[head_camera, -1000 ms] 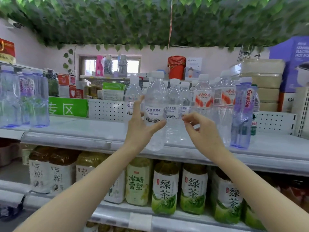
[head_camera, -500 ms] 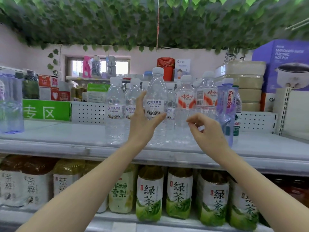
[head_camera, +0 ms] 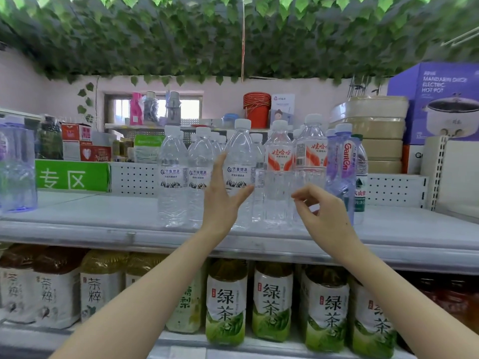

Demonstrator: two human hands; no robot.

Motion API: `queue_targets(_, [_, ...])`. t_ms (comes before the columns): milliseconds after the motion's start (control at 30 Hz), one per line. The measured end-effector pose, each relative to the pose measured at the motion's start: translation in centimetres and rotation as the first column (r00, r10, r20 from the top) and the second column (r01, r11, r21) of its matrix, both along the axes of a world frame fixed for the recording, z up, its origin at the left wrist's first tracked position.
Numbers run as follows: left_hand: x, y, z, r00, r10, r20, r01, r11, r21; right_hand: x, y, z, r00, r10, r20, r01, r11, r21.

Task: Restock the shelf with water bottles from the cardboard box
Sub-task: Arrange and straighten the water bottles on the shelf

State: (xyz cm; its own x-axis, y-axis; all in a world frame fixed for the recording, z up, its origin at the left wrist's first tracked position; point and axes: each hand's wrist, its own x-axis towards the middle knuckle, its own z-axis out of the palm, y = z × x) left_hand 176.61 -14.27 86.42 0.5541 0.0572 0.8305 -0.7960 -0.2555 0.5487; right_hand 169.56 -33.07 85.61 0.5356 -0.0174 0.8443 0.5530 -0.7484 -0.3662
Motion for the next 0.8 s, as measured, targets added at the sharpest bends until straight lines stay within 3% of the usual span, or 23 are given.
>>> queue_targets(533, [2.0,-1.8,-1.2,0.994,-0.046,-0.096,0.046,0.999,0.002,-0.2,-2.3,-0.6,1.000,-0.027,-0.007,0.027,0.999,0.026])
queue_targets(800, [1.0,-1.8,-1.1,0.992,0.008,-0.130,0.005,0.994,0.106,0.0,-2.4,-1.3,0.998,-0.019,-0.054,0.022,0.998,0.051])
